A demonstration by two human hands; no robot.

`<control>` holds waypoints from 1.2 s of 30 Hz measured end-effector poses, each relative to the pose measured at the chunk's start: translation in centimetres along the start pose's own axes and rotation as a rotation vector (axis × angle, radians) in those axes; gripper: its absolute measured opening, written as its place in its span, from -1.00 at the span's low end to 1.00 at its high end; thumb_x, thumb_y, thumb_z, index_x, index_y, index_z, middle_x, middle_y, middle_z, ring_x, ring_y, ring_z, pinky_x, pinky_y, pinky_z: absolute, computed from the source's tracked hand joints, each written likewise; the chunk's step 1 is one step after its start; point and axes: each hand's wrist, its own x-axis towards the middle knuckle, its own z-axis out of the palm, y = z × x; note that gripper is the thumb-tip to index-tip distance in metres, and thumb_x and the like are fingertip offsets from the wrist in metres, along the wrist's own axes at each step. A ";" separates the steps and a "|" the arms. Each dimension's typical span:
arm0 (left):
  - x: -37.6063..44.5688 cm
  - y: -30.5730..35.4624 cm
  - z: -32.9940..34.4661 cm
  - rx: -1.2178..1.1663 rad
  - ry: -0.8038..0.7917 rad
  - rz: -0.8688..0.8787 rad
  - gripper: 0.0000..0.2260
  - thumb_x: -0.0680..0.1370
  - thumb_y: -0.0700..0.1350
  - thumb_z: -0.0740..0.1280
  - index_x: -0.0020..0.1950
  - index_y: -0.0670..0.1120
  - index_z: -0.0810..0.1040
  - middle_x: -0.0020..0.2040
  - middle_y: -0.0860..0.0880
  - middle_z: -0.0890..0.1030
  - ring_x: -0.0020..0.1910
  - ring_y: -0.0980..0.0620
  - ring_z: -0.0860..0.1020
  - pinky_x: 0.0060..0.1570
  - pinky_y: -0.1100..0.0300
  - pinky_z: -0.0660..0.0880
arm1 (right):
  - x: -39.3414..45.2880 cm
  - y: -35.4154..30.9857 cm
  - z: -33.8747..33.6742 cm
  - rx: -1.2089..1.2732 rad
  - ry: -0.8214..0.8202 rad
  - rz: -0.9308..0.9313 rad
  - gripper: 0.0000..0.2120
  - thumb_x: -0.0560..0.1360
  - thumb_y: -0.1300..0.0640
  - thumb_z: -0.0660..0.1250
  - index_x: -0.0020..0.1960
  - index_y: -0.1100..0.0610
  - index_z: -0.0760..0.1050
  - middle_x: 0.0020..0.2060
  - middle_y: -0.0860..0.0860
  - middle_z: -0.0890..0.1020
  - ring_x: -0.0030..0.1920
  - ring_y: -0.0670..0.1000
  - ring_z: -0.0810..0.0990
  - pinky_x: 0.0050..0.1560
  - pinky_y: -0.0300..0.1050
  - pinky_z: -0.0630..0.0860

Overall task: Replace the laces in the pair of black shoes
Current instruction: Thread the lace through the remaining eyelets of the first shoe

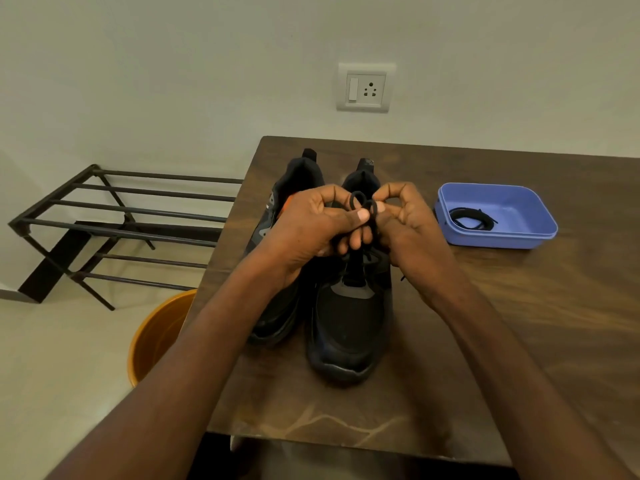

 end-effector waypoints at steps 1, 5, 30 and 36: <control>0.1 -0.1 -0.1 -0.004 -0.010 -0.001 -0.91 0.62 -0.19 0.42 0.07 -0.19 0.57 -0.18 -0.24 0.66 -0.39 0.00 0.50 -0.53 0.33 0.34 | -0.1 -0.1 0.0 0.013 0.014 0.005 -0.82 0.73 0.32 0.06 0.28 0.39 0.29 -0.33 0.15 0.51 -0.48 -0.20 0.56 -0.42 -0.40 0.44; 0.2 -0.4 -0.2 -0.055 -0.006 0.005 -0.91 0.61 -0.19 0.43 0.06 -0.15 0.55 -0.18 -0.23 0.65 -0.38 0.01 0.51 -0.53 0.29 0.29 | -0.2 -0.3 0.4 0.050 0.041 -0.018 -0.81 0.74 0.18 0.12 0.16 0.32 0.38 -0.33 0.14 0.56 -0.45 -0.18 0.59 -0.40 -0.38 0.48; 0.6 -1.5 -0.8 0.731 0.149 0.793 -0.86 0.50 -0.36 0.49 -0.14 -0.20 0.58 -0.05 -0.05 0.67 -0.09 -0.03 0.60 -0.07 0.02 0.57 | 2.1 1.5 0.6 -0.023 0.212 0.222 -0.72 0.67 0.09 0.30 -0.20 0.12 0.58 -0.54 -0.08 0.46 -0.51 -0.15 0.36 -0.47 -0.31 0.32; 0.1 -0.1 0.0 0.282 0.204 0.253 -0.88 0.51 -0.29 0.51 -0.10 -0.22 0.57 -0.16 -0.12 0.70 -0.17 -0.06 0.70 -0.17 0.10 0.67 | 2.0 1.7 -0.1 0.042 0.171 0.114 -0.87 0.67 0.05 0.31 0.00 0.09 0.48 -0.36 0.02 0.52 -0.38 -0.03 0.43 -0.44 -0.26 0.34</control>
